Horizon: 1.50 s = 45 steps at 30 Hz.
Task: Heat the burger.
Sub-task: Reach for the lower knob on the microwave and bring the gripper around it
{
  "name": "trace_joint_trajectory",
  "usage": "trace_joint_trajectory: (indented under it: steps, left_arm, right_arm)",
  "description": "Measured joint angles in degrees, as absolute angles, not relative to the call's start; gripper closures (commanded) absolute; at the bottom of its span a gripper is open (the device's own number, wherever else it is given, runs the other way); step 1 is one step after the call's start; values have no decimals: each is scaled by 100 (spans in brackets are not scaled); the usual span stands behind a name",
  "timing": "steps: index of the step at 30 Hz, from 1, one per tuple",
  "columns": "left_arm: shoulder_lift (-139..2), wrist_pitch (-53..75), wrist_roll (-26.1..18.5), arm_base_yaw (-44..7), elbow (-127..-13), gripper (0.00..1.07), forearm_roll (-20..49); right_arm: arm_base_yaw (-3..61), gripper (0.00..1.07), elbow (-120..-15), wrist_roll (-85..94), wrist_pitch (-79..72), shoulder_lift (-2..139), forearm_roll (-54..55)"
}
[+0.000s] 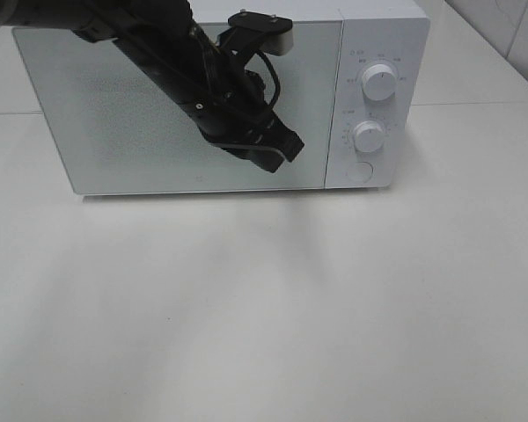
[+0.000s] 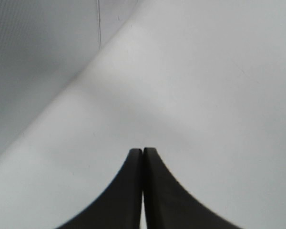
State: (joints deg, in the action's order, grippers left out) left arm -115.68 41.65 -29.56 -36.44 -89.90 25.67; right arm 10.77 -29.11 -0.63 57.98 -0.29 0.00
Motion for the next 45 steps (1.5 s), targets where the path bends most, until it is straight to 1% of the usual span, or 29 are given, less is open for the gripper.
trace_joint_trajectory:
  steps: [2,3,4,5,6,7,8,11,13,15,16,18,19,21,22,23,25,26,27,29,31,34,35,37,39,40,41,43,45]
  left_arm:
    - [-11304,4916,-1782,-3644,-8990,106,1719]
    - [-11304,4916,-1782,-3644,-8990,106,1719]
    - [-11230,5088,-1518,-3644,-8990,106,1478]
    - [-11087,5357,-1071,-3644,-8990,106,1083]
    - [-11087,5357,-1071,-3644,-8990,106,1083]
    - [-10938,5592,-670,-3615,-8990,106,773]
    - [-10852,5718,-550,-3587,-8990,106,659]
    - [-10691,6016,-435,-3484,-8990,106,527]
    - [-10491,6497,-367,-3277,-8990,106,458]
    - [-10445,6623,-355,-3209,-8990,106,458]
    - [-10302,6853,-355,-3042,-8990,106,441]
    - [-10210,6887,-355,-2974,-8967,106,430]
    - [-9987,6927,-355,-2785,-8881,106,424]
    - [-9895,6939,-355,-2681,-8812,106,424]
    - [-9660,6944,-338,-2481,-8629,106,430]
    - [-9660,6944,-338,-2481,-8629,106,430]
    - [-9248,6944,-338,-2120,-8251,106,424]
    - [-9248,6944,-338,-2120,-8251,106,424]
    - [-8909,6944,-338,-1874,-7947,106,413]
    - [-8726,6944,-338,-1759,-7764,106,395]
    - [-8142,6950,-338,-1507,-7162,106,361]
    - [-7729,6950,-338,-1392,-6772,106,327]
    - [-7248,6956,-338,-1352,-6377,106,304]
    - [-7002,6956,-338,-1352,-6154,106,298]
    - [-6343,6967,-338,-1352,-5563,106,298]
    - [-6343,6967,-338,-1352,-5563,106,298]
    - [-5810,6973,-338,-1352,-5185,106,298]
    - [-5529,6973,-338,-1352,-5048,106,298]
    - [-4761,6984,-367,-1352,-4641,106,298]
  right_arm:
    - [1077,36,-2911,-63,5798,-29,0]
    - [1077,36,-2911,-63,5798,-29,0]
    - [1077,36,-2911,-63,5798,-29,0]
    - [1077,36,-2911,-63,5798,-29,0]
    - [1077,36,-2911,-63,5798,-29,0]
    - [1077,36,-2911,-63,5798,-29,0]
    - [1077,36,-2911,-63,5798,-29,0]
    - [1077,36,-2911,-63,5798,-29,0]
    - [1077,36,-2911,-63,5798,-29,0]
    - [1077,36,-2911,-63,5798,-29,0]
    - [1077,36,-2911,-63,5798,-29,0]
    - [1077,36,-2911,-63,5798,-29,0]
    - [1077,36,-2911,-63,5798,-29,0]
    - [1077,36,-2911,-63,5798,-29,0]
    - [1077,36,-2911,-63,5798,-29,0]
    - [1077,36,-2911,-63,5798,-29,0]
    - [1077,36,-2911,-63,5798,-29,0]
    - [1077,36,-2911,-63,5798,-29,0]
    - [1077,36,-2911,-63,5798,-29,0]
    - [1077,36,-2911,-63,5798,-29,0]
    - [1077,36,-2911,-63,5798,-29,0]
    - [1077,36,-2911,-63,5798,-29,0]
    - [1077,36,-2911,-63,5798,-29,0]
    - [1077,36,-2911,-63,5798,-29,0]
    - [1077,36,-2911,-63,5798,-29,0]
    - [1077,36,-2911,-63,5798,-29,0]
    - [1077,36,-2911,-63,5798,-29,0]
    - [1077,36,-2911,-63,5798,-29,0]
    - [1077,36,-2911,-63,5798,-29,0]
